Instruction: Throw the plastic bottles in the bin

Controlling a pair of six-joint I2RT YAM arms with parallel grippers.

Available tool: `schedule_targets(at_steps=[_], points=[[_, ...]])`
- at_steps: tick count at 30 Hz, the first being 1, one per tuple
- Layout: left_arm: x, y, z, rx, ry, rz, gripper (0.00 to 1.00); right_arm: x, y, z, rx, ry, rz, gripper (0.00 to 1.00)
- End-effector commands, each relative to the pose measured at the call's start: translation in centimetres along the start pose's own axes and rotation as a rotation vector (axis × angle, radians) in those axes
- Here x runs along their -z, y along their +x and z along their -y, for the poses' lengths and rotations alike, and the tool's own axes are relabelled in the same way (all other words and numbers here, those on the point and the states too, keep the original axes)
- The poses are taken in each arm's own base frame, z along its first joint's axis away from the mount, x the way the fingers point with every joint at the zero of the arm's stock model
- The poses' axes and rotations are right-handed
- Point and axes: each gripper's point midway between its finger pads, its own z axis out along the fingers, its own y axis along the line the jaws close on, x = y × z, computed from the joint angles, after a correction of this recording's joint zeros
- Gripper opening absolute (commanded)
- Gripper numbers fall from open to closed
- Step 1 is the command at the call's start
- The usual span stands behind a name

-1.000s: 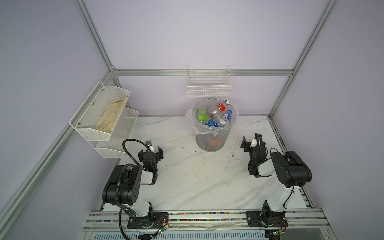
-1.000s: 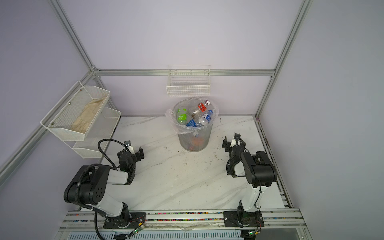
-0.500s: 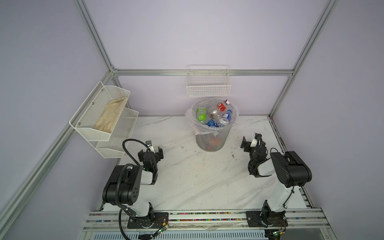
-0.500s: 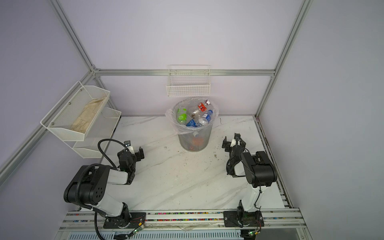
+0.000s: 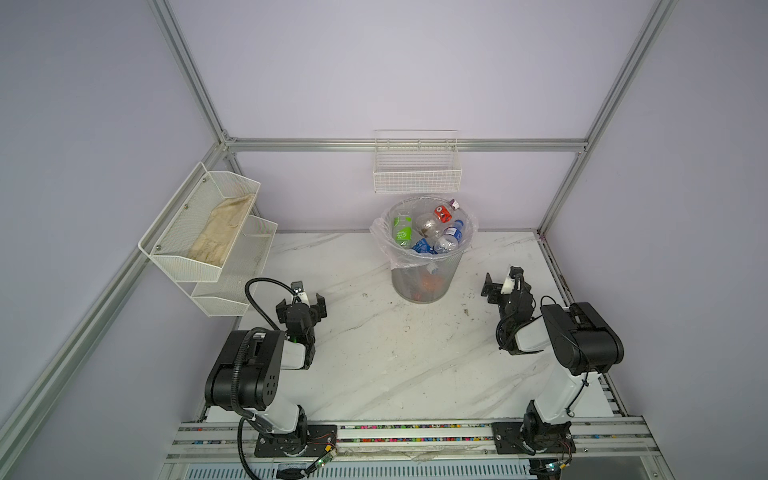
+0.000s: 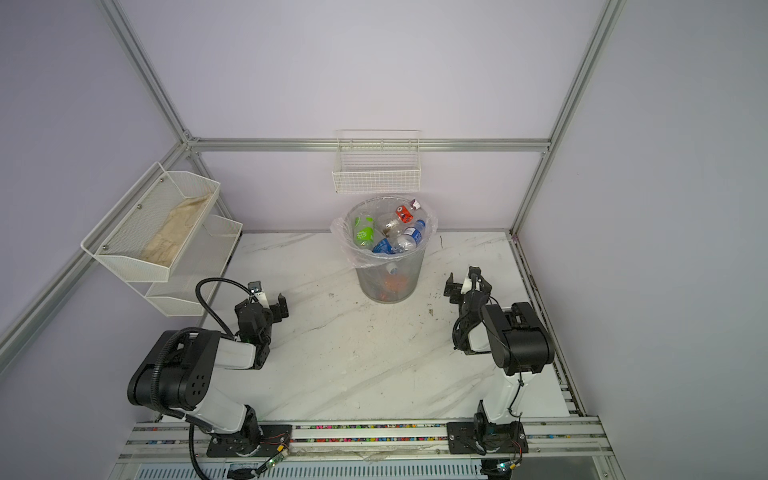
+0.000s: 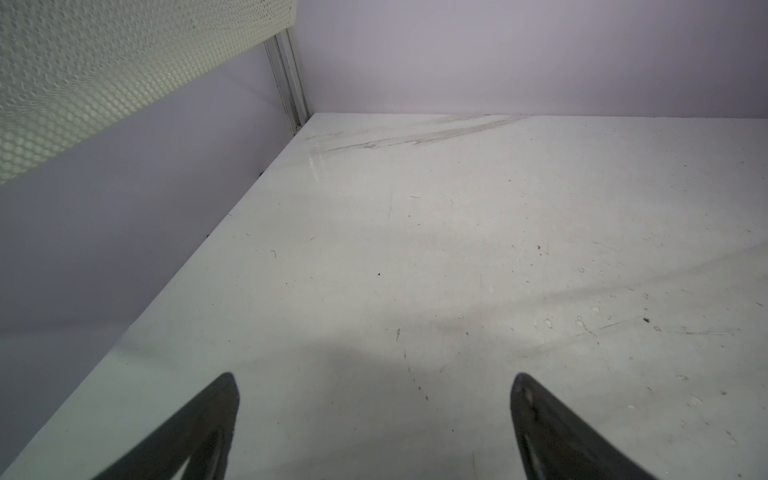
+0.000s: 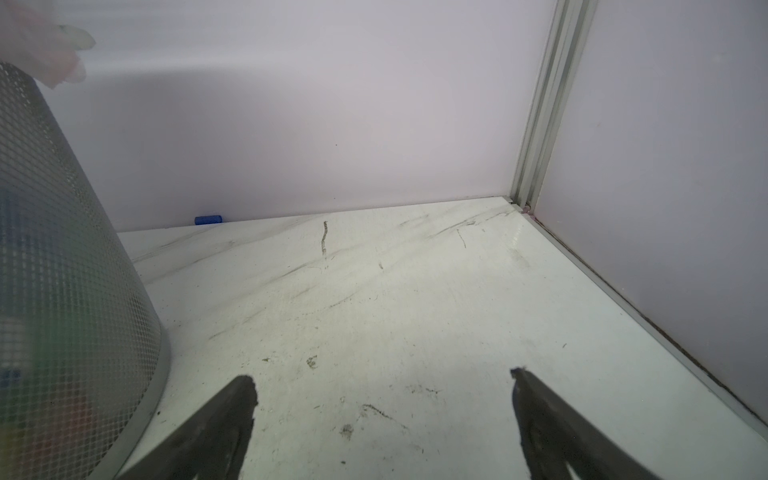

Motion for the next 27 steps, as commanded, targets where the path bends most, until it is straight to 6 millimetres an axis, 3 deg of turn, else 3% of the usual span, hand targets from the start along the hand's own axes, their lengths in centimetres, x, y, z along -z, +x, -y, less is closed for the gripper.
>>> schedule_targets(at_steps=[1,27], points=[[-0.18,-2.49,0.3,0.029,0.01,0.072,1.0,0.26,-1.43,-0.3,0.005,-0.01,0.041,0.97],[0.02,-2.65,0.66,0.009,0.004,0.084,1.0,0.33,-1.5,-0.3,0.005,-0.011,0.043,0.98]])
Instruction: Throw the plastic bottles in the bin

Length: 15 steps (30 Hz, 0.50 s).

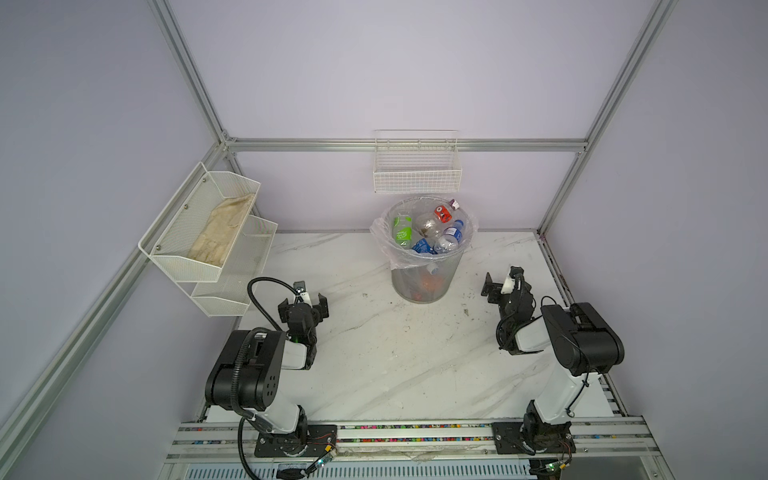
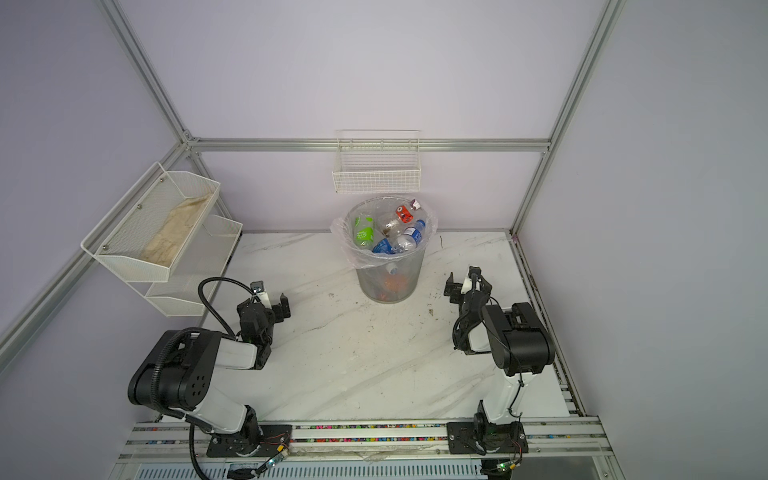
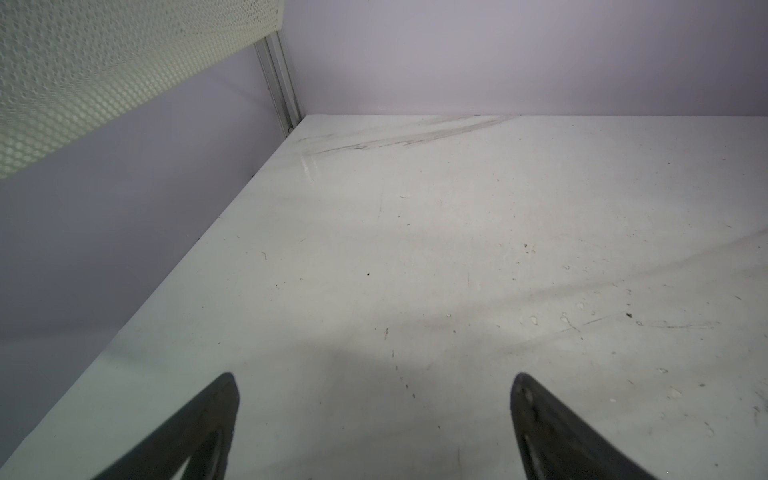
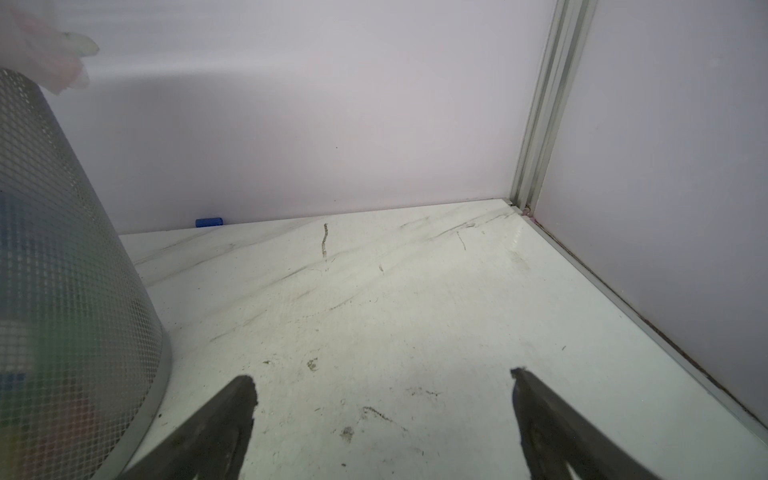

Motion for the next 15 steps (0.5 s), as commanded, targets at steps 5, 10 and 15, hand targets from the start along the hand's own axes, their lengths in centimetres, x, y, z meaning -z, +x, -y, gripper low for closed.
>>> schedule_targets(at_steps=[5,10,15], points=[[-0.07,-2.59,0.02,0.014,-0.011,0.084,1.0,0.33,-1.33,-0.3,0.006,-0.011,0.04,0.97],[-0.06,-2.66,0.03,0.015,-0.011,0.086,1.0,0.33,-1.35,-0.3,0.006,-0.011,0.041,0.97],[0.04,-2.64,0.15,0.01,-0.01,0.088,1.0,0.31,-1.35,-0.31,0.007,-0.012,0.041,0.97]])
